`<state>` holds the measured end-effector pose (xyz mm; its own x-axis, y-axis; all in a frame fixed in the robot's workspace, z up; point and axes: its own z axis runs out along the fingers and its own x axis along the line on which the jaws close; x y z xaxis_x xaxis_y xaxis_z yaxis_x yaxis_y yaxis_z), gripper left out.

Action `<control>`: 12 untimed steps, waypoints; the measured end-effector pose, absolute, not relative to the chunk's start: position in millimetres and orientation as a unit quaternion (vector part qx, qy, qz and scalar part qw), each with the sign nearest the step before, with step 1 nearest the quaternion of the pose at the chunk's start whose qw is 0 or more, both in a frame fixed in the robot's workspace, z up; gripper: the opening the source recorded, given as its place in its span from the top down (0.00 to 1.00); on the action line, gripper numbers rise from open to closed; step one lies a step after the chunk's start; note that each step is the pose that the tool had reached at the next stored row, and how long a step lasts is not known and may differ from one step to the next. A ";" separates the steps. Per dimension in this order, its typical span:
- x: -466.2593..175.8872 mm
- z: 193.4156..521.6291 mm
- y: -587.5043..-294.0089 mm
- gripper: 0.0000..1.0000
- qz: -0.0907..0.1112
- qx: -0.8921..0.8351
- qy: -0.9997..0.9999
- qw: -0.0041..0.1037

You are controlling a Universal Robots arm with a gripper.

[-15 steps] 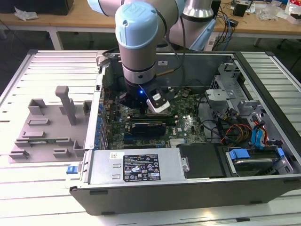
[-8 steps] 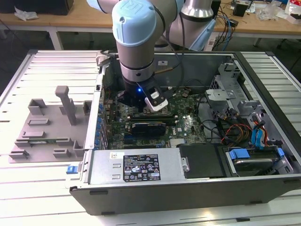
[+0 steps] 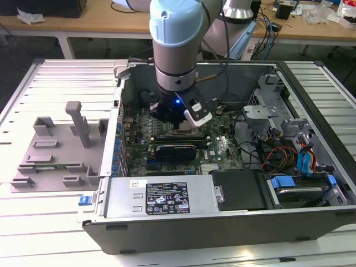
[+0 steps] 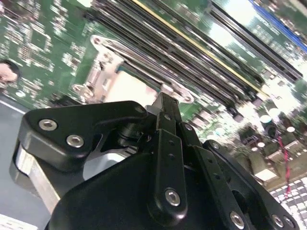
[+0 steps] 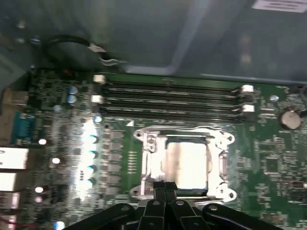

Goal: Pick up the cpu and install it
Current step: 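Install the second cpu locking lever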

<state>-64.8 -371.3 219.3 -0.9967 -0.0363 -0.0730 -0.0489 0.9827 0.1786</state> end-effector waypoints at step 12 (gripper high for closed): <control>-60.2 227.8 -365.4 0.89 0.082 -0.022 0.996 0.035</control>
<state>-60.2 -365.4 227.8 -0.9967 -0.0373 -0.0725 -0.0487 0.9856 0.1617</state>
